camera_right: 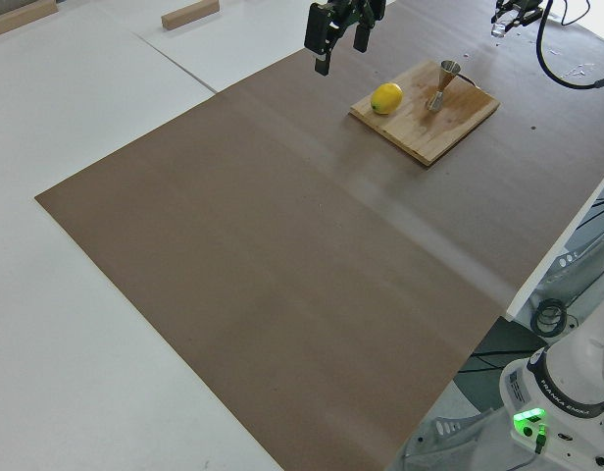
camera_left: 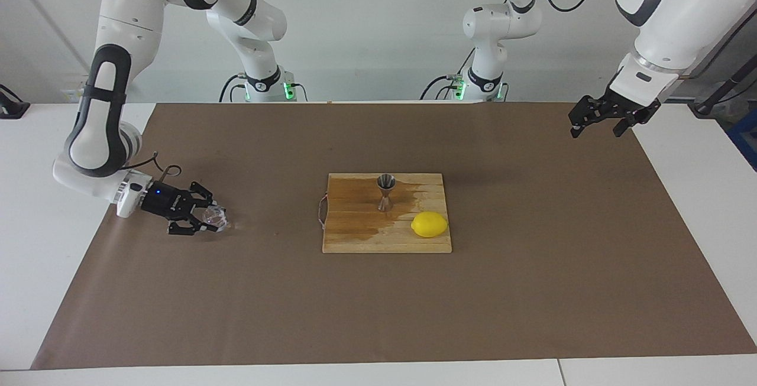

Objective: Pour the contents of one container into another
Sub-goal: 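Lower the clear glass onto the mat beside the board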

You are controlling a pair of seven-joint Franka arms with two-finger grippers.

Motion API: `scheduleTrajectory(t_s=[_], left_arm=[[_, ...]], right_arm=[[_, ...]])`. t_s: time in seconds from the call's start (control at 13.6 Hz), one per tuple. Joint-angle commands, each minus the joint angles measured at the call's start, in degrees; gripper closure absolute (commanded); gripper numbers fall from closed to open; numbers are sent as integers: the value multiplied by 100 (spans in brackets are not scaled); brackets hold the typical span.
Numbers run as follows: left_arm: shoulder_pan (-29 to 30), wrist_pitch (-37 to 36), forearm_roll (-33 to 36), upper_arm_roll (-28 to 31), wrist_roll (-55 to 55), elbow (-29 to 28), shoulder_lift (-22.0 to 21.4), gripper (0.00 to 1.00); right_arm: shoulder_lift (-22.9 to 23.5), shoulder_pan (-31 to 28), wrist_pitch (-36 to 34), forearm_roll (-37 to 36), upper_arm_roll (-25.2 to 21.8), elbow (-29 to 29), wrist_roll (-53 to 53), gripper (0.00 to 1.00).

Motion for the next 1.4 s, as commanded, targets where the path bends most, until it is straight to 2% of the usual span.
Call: scheduleTrajectory(t_s=[0.0, 0.37, 0.59, 0.88, 1.32], left_arm=[[44, -48, 26, -35, -29, -139, -148, 0], [44, -48, 26, -35, -29, -139, -148, 0], [44, -48, 26, -35, -29, -139, -148, 0], [44, -48, 26, -35, -29, -139, -148, 0], [44, -48, 26, -35, -29, -139, -148, 0]], right_arm=[[-58, -39, -95, 43, 3, -114, -180, 0], [-119, -57, -323, 52, 12, -88, -136, 0], [-469, -57, -254, 43, -23, -79, 414, 0], [-1208, 285, 404, -772, -41, 35, 2513, 0], [-1561, 1032, 1248, -2914, -41, 631, 6185, 0]])
